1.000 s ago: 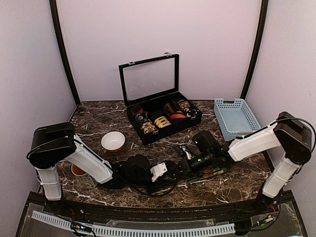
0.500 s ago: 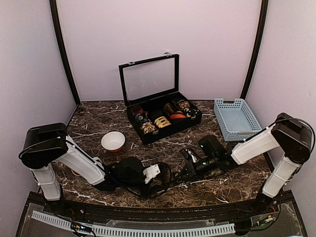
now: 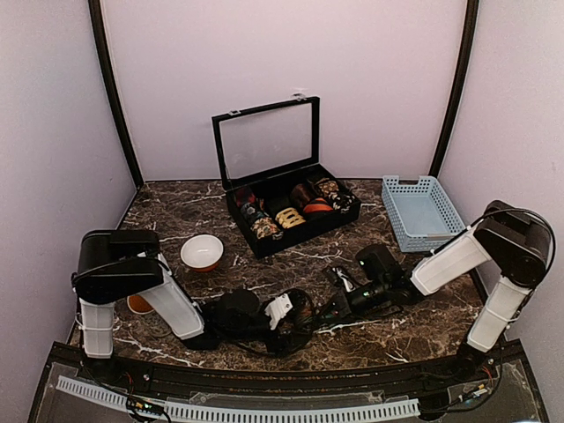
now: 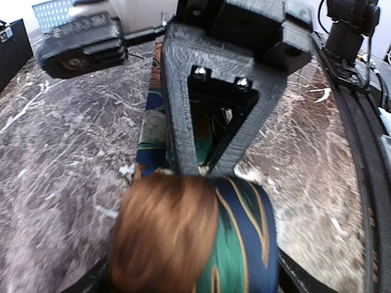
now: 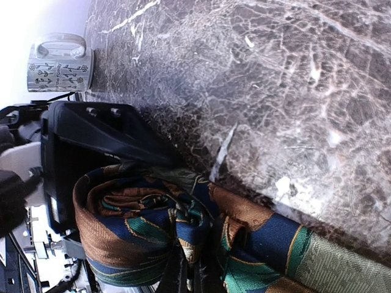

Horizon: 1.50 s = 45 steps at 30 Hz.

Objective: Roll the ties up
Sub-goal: Roll the tie at the center of the board.

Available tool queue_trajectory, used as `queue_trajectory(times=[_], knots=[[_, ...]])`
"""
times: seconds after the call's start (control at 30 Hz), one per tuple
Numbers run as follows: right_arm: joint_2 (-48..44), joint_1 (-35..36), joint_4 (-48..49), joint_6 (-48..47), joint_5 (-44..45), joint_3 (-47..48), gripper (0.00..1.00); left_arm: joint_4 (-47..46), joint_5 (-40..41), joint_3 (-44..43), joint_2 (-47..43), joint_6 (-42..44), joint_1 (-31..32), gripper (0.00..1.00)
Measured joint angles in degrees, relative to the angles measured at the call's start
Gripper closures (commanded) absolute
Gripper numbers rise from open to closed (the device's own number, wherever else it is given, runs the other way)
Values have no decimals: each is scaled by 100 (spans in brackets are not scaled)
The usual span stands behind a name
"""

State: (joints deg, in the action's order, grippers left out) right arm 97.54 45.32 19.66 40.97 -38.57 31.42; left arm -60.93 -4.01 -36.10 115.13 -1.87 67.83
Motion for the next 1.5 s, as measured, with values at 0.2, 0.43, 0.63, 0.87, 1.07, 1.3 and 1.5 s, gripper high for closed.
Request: queue_trajectory(times=[0.2,0.43,0.63,0.87,1.07,1.3,1.5], knots=[[28,0,105,11,-13,-17,99,-284,63,-662,651,-50,17,59],[-142,-33,31,55,87,-50,70,114,70,-739,518,26,22,73],[-614,-44,-339,122,57,-55,55,1244,90,-490,-190,308,22,73],[-651,330,-341,313,-153,363,52,1928,85,-535,-459,581,22,72],[-354,514,-304,404,-190,590,58,2055,44,-610,-459,623,22,72],[-74,562,-240,345,-216,640,97,2155,35,-651,-461,660,22,72],[-90,514,-173,310,-236,605,100,2212,17,-651,-487,664,20,65]])
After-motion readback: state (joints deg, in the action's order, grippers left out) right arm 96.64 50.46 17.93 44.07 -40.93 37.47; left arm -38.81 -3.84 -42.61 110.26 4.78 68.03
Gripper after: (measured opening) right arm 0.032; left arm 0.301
